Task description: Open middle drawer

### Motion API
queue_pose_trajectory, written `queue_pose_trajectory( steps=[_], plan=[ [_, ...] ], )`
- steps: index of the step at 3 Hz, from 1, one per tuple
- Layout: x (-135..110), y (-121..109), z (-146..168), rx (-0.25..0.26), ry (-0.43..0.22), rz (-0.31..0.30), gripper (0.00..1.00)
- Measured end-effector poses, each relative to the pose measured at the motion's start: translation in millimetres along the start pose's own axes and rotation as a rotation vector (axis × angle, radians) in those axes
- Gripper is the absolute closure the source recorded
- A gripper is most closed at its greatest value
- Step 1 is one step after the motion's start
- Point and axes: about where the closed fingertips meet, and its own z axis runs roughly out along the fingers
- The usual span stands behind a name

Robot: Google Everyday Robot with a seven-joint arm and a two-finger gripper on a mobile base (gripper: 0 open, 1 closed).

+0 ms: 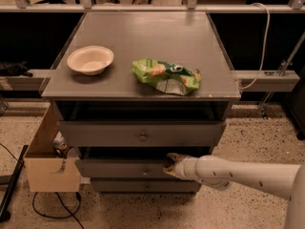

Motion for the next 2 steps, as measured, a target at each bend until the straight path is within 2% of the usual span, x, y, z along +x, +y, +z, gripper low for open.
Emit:
queue_pose_trajectory(
  steps=[2],
  plan=[
    [0.0, 0.0, 0.0, 0.0, 0.0, 0.0, 0.27]
  ],
)
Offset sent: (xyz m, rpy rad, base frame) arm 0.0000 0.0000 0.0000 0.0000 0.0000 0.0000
